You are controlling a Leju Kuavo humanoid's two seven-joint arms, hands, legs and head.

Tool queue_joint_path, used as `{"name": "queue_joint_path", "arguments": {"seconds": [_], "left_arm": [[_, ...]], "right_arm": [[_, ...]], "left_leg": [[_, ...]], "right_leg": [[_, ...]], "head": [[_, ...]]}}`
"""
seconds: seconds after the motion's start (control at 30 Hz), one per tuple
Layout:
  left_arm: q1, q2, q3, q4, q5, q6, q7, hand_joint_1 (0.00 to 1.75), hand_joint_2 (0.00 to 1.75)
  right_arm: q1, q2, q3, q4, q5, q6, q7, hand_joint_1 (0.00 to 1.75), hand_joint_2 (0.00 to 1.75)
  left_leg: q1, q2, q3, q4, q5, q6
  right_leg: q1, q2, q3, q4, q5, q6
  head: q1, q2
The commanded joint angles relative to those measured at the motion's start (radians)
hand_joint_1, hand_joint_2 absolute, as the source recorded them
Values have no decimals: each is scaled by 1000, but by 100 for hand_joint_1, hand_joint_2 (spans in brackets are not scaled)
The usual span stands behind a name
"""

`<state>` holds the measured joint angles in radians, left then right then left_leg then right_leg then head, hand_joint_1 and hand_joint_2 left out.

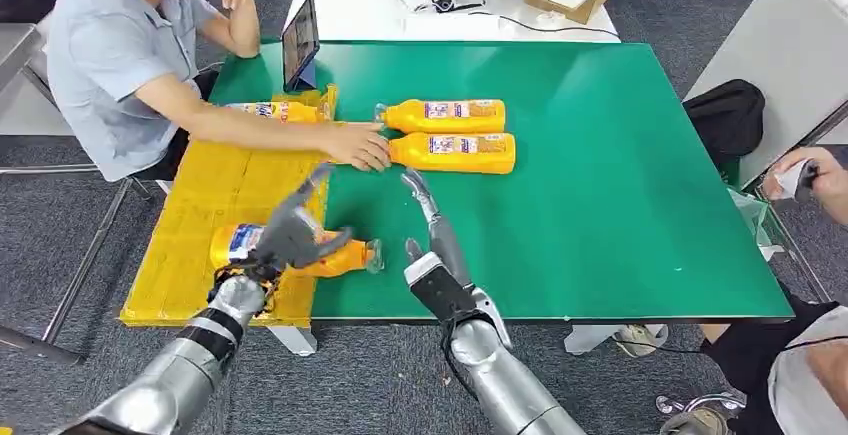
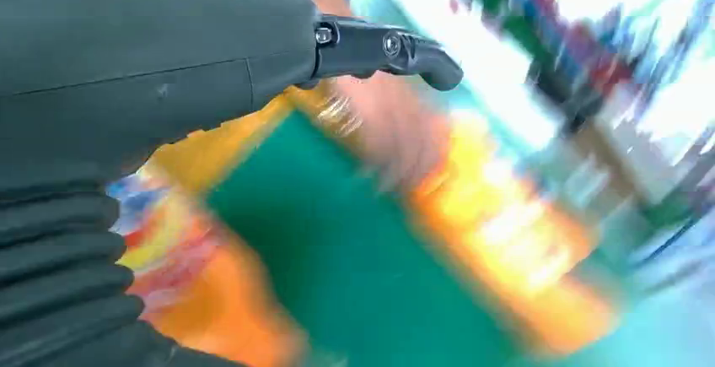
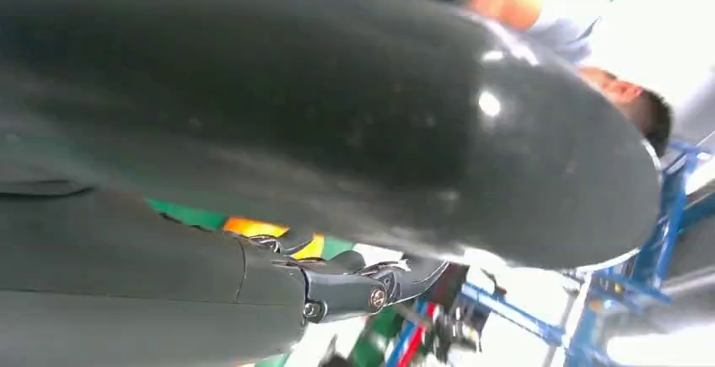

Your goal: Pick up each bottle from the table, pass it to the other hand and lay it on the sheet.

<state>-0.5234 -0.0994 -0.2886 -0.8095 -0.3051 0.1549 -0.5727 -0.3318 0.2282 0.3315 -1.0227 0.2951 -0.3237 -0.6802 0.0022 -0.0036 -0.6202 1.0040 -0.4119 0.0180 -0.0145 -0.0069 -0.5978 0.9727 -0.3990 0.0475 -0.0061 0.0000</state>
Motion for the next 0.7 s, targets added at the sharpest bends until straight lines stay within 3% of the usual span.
{"name": "queue_joint_path", "arguments": {"seconds": [0.03,0.1,0.13,0.23,0.37,0.43,0.7], "left_arm": [[165,-97,187,-486,508,-47,114,0,175],[168,-91,184,-483,515,-45,113,0,175],[167,-90,184,-479,517,-45,112,0,175],[215,-88,200,-542,581,-23,86,0,175],[319,-73,211,-680,524,61,58,0,175],[336,-68,196,-702,387,170,25,0,175],[315,-63,147,-659,331,214,76,0,175]], "right_arm": [[-27,-133,-33,3,138,-62,70,0,0],[-28,-134,-38,6,141,-58,67,0,0],[-27,-131,-37,6,143,-58,66,0,175],[-51,-180,-7,54,260,-74,153,0,175],[-142,-251,-2,242,413,-40,275,0,175],[-187,-254,-13,326,466,-39,318,0,175],[-269,-247,-11,479,540,-50,381,0,175]], "left_leg": [[0,-1,2,1,-2,0],[0,1,3,0,-2,0],[0,1,3,0,-2,-1],[0,0,4,1,-3,-1],[0,5,6,-1,-3,0],[0,3,4,-1,-2,0],[0,0,1,0,-1,0]], "right_leg": [[1,0,3,0,-1,-1],[0,1,3,-1,-1,-1],[0,1,3,0,-1,-1],[1,0,4,0,-2,-2],[1,5,5,-1,-1,-1],[0,4,4,-1,-1,-1],[0,1,2,0,0,-1]], "head": [[0,0],[0,0],[0,0],[0,0],[0,0],[0,0],[0,0]]}}
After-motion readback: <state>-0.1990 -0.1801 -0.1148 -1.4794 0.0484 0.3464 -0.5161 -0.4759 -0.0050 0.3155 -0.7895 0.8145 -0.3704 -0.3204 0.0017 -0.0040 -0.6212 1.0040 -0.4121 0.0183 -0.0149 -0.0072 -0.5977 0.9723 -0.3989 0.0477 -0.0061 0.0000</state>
